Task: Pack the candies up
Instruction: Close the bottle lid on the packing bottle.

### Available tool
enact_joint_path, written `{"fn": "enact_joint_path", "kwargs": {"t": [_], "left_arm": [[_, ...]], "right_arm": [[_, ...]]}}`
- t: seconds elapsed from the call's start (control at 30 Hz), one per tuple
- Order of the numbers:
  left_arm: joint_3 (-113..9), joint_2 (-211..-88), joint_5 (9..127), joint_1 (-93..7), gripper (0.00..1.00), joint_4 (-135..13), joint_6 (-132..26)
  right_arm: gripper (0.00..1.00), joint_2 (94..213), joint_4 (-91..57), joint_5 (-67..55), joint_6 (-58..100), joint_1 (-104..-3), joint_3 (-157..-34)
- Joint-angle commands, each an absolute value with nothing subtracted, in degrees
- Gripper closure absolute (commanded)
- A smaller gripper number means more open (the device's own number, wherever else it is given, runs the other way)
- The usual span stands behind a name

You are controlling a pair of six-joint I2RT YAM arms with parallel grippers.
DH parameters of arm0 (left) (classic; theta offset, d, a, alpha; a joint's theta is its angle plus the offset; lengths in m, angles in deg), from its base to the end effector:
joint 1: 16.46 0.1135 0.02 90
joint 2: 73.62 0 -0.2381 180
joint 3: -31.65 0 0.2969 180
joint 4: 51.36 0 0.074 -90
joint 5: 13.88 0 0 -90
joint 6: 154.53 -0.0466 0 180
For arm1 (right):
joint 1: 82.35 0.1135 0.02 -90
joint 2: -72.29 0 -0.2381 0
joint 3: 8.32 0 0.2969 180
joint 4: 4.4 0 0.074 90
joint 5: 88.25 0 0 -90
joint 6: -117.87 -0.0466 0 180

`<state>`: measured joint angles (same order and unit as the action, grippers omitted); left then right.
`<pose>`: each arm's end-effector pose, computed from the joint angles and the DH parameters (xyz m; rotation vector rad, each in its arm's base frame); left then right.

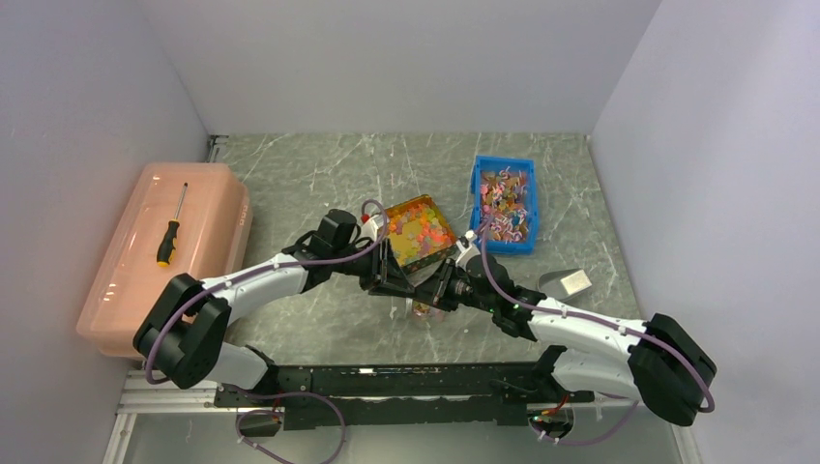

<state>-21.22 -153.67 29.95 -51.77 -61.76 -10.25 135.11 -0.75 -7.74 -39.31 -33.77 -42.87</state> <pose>0.2476 -0.2166 0.1476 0.1066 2.5810 -1.6415 0.1807 0.2164 0.1347 0.2520 2.3004 1.3580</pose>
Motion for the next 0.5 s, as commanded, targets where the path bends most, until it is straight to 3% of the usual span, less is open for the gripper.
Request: {"fn": "enact_joint_path", "kwargs": {"t": [0.0,0.47], "left_arm": [[-22.9,-154.0,29.2,-52.1,0.54,-60.6,-10.6],[-24.3,-152.7,30.8,-52.1,0.54,-65.5,-13.1]], "right_arm": [[0.94,133.4,1.1,-6.7,-39.6,-33.5,-43.4],[0.99,131.5,2.3,-5.5,-40.7,-33.5,-42.4]]}}
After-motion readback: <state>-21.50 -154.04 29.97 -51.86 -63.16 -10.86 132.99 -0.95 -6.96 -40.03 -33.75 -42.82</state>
